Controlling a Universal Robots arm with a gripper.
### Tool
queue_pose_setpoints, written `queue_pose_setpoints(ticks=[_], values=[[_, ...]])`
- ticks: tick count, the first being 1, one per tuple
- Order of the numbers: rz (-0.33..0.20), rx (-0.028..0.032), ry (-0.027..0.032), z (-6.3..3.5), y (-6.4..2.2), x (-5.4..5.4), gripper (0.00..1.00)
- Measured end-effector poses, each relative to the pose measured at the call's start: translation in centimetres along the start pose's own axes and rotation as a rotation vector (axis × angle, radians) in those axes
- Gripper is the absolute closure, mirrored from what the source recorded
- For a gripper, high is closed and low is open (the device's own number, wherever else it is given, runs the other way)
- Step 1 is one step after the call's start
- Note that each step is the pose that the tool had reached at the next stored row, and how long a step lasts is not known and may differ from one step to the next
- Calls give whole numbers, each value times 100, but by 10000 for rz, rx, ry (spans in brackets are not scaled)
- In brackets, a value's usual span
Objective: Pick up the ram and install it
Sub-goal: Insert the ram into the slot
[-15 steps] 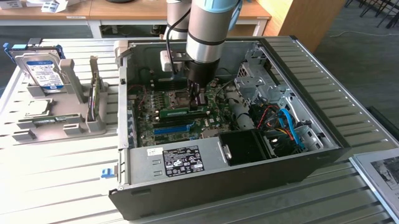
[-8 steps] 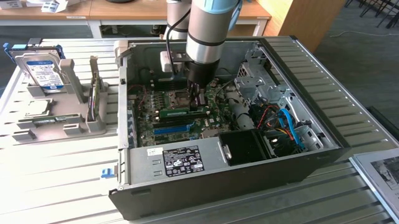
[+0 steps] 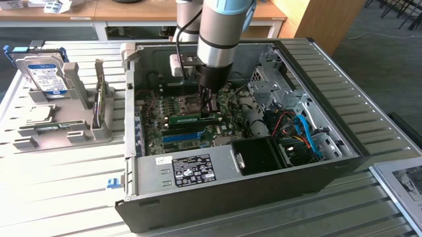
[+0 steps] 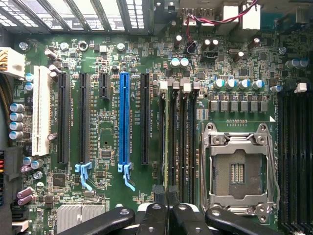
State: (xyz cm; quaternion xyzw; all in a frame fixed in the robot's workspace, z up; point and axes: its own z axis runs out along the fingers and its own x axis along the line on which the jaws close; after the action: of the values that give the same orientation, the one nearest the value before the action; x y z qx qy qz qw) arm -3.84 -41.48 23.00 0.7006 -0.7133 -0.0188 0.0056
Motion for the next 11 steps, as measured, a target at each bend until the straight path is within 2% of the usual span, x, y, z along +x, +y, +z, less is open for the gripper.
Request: queue_pose_setpoints(ticks=[11], values=[[-79,-4,4,-1,-3,0,88]])
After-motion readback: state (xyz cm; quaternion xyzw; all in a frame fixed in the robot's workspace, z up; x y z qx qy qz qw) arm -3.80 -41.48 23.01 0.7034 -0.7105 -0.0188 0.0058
